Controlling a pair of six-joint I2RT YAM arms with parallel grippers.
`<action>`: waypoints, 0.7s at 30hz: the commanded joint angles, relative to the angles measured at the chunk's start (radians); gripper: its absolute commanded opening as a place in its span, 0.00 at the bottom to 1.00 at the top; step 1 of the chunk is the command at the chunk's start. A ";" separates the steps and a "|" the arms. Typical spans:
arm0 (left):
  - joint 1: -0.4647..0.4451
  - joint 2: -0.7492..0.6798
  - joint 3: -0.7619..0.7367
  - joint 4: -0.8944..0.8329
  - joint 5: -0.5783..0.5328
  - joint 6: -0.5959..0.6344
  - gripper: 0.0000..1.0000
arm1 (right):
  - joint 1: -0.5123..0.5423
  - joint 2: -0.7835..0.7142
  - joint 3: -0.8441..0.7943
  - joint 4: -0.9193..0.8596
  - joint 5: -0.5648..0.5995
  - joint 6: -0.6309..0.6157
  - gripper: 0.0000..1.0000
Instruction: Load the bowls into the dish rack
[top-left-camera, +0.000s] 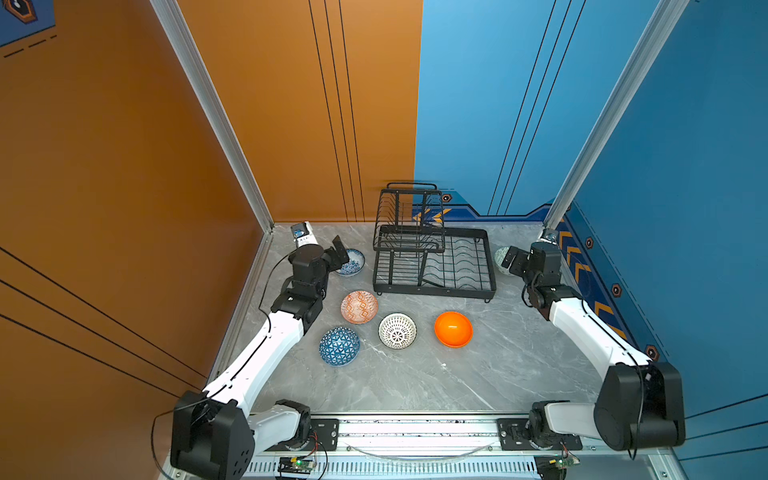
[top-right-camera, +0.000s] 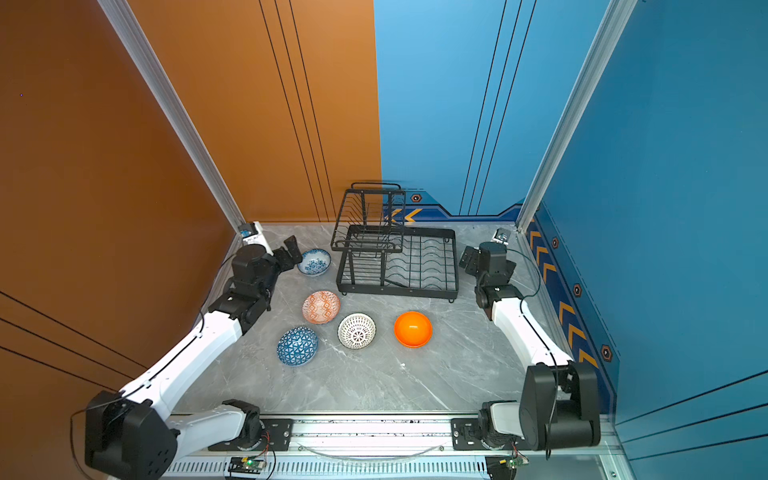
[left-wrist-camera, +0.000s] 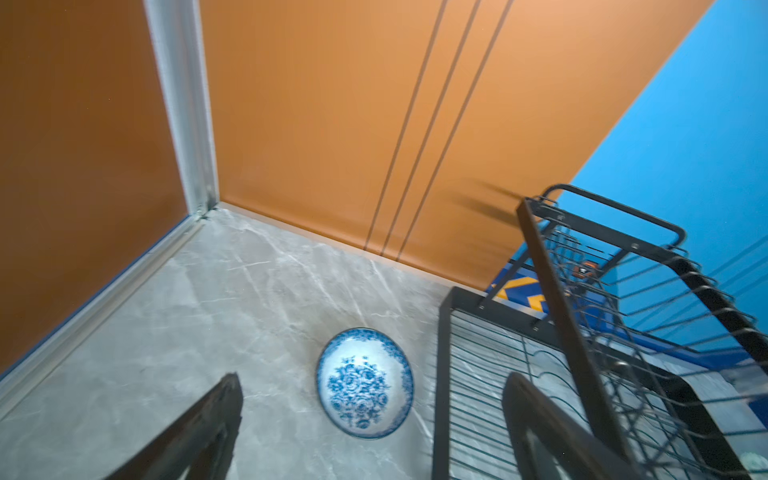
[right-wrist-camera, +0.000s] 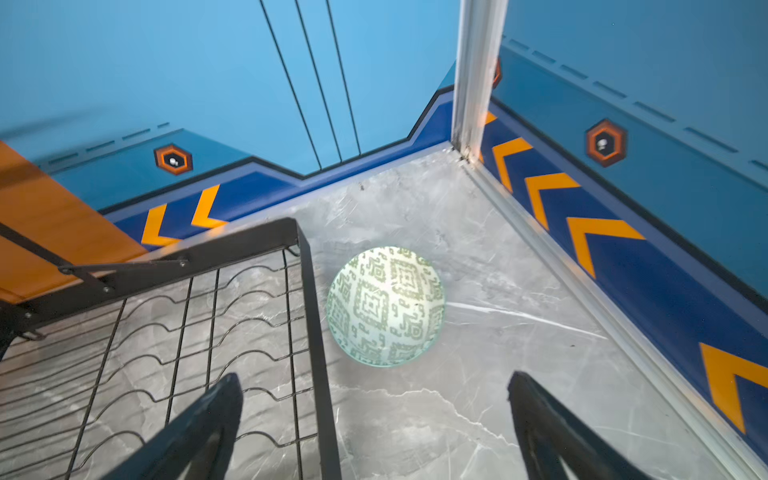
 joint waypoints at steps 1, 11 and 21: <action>-0.030 0.067 0.127 -0.035 0.081 -0.018 0.98 | 0.017 0.130 0.130 -0.217 -0.129 -0.015 1.00; -0.088 0.272 0.404 -0.117 0.248 -0.029 0.98 | 0.051 0.453 0.448 -0.346 -0.204 -0.025 0.87; -0.158 0.357 0.556 -0.291 0.269 0.024 0.98 | 0.053 0.660 0.640 -0.411 -0.131 -0.056 0.75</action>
